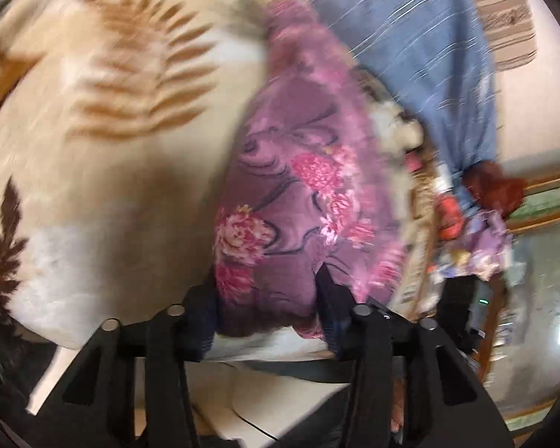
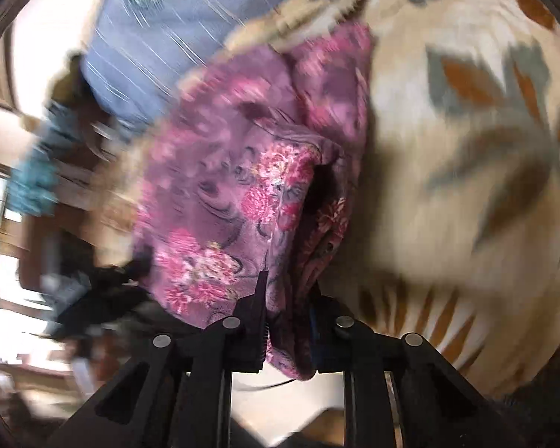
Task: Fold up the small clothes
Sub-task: 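Release the folded top with both grippers and pull them back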
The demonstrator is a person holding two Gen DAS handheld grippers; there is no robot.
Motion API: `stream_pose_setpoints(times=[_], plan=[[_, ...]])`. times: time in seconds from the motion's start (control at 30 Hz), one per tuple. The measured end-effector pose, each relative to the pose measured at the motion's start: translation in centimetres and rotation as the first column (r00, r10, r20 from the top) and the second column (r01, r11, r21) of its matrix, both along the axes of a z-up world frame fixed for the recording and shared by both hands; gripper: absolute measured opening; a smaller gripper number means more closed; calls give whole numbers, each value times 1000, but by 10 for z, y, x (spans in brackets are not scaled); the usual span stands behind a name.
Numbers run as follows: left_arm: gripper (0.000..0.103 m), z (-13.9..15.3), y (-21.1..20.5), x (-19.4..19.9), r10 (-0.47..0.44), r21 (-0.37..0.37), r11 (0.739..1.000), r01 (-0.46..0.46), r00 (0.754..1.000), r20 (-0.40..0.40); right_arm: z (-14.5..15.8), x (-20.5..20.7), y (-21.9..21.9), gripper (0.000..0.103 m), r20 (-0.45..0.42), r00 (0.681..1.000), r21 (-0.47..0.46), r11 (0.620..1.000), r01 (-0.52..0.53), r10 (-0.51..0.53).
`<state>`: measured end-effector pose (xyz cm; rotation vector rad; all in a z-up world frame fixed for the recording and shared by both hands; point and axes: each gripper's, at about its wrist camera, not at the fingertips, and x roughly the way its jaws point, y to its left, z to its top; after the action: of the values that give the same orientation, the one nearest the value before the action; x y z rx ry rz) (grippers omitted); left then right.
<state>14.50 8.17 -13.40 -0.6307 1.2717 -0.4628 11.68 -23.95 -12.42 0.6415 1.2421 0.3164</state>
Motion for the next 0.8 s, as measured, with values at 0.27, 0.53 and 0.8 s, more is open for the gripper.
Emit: stream_pose_setpoints(times=[0.27,0.53,0.8], plan=[[60,24,-7,-30,13,155,987,-51,972,235,36,-27,40,41,147,989,-344,938,30,22],[60,44,-17,-60,4,274,957,-98,946,325,60,-50,37,48,157,987,-472,877,92,-19],[62,75,-28,-74,-17,341,933,-114,933,360,81,-61,39,54,174,984,-496,862,109,-24]])
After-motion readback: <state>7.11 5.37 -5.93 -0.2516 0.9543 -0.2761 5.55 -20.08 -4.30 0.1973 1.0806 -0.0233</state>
